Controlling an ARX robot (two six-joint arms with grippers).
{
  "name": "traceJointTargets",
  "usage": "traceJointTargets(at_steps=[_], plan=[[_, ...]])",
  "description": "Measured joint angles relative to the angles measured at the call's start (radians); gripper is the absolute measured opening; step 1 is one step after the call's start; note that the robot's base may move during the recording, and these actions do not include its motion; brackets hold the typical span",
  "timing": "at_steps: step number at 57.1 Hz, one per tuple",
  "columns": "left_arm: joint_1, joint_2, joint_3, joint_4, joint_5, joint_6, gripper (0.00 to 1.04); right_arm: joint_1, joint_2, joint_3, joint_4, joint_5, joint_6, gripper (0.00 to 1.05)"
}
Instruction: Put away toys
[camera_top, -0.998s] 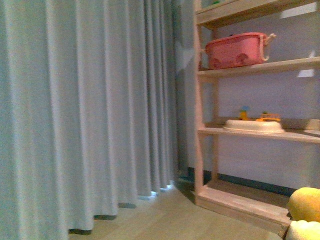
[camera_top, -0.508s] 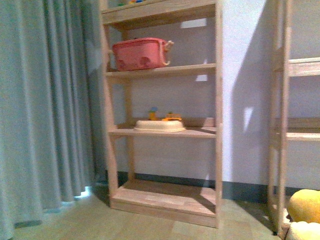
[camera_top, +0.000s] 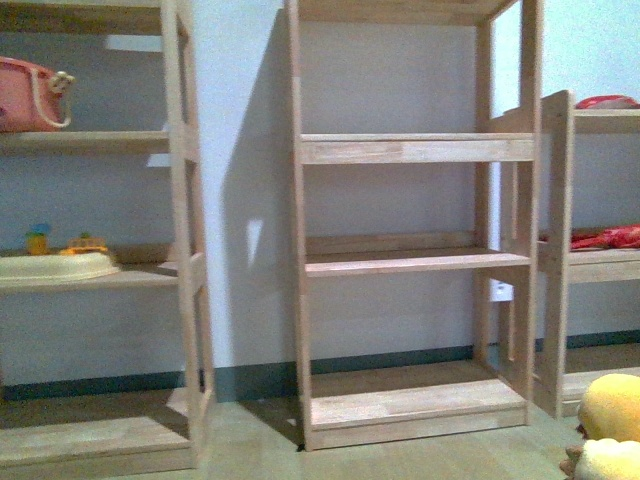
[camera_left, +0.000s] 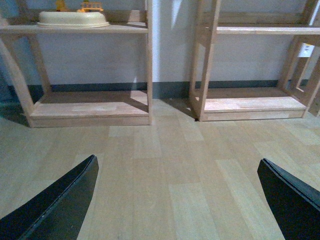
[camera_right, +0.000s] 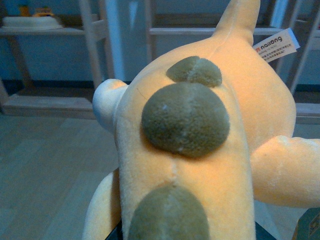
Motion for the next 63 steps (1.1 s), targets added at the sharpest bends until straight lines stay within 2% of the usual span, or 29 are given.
traceJointTargets(at_steps=[63], plan=[[0.0, 0.0, 0.0, 0.0, -0.004, 0.0, 0.99, 0.0, 0.0, 0.0, 0.0, -0.011, 0.0, 0.17]])
